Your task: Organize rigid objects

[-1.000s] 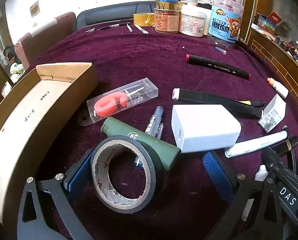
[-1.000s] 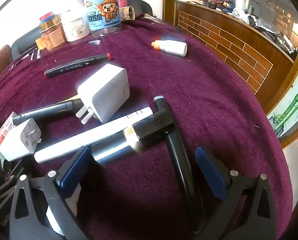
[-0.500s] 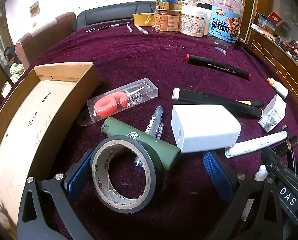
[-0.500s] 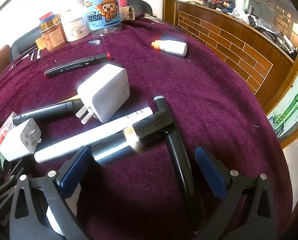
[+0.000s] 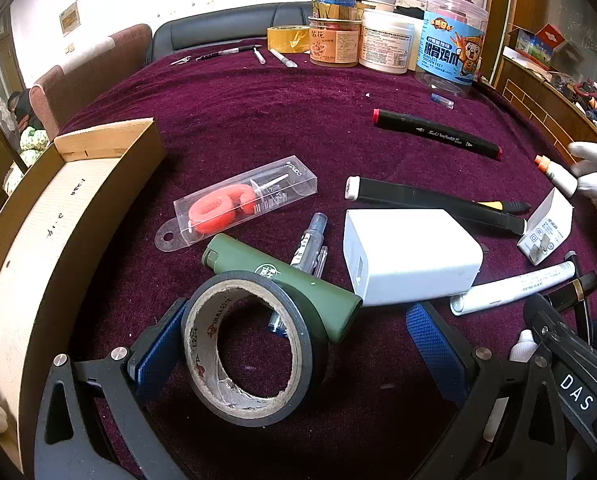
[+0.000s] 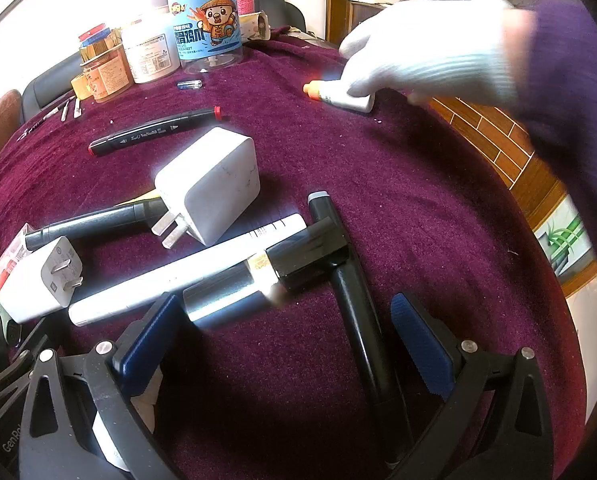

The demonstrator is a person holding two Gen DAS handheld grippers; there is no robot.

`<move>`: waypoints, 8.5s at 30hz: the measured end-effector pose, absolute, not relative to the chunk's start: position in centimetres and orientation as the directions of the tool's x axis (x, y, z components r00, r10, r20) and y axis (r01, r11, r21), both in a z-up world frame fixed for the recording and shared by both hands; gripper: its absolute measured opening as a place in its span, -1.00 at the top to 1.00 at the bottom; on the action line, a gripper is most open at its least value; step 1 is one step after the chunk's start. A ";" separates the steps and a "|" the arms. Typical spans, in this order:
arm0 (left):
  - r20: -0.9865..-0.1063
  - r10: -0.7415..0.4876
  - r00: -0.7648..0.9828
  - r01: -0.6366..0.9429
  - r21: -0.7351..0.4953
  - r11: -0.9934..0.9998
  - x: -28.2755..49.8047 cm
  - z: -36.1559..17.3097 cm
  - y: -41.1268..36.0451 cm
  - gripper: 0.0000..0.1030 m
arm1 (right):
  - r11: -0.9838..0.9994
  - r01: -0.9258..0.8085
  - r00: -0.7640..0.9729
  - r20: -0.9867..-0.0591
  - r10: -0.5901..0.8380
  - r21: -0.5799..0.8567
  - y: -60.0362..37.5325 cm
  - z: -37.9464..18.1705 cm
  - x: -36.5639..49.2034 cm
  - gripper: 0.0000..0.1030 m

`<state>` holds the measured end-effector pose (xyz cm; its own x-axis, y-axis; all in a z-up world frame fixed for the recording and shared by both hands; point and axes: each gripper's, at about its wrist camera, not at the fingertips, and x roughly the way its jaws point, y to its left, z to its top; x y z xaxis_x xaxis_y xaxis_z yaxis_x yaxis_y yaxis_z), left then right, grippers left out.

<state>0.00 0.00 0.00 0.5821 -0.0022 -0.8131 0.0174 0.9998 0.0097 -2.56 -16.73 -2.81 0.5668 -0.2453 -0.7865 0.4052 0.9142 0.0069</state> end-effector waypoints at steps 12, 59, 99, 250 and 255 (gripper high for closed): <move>-0.813 -0.002 0.582 0.017 0.010 1.000 0.0 0.0 0.0 -0.97 | 0.914 0.405 0.567 -0.787 -0.245 0.007 -16.7 -2.8 -2.5 -1.00; -0.821 -0.048 0.568 0.088 0.003 0.996 -0.2 0.0 0.3 -0.97 | 0.923 0.386 0.572 -0.788 -0.228 0.014 -16.4 -2.7 -2.7 -1.00; -0.833 -0.066 0.550 0.180 0.041 0.983 -2.4 0.3 0.9 -0.98 | 0.968 0.251 0.541 -0.831 -0.132 0.010 -16.5 -2.7 -3.7 -1.00; -0.755 -0.339 0.562 0.026 -0.394 0.919 4.0 5.2 27.3 -0.05 | 0.892 -0.153 0.413 -0.792 0.449 0.426 10.2 2.6 6.0 0.47; -0.771 -0.346 0.535 -0.015 -0.418 0.908 6.2 2.7 27.7 -0.05 | 0.908 -0.129 0.406 -0.814 0.416 0.399 10.2 1.3 7.1 0.46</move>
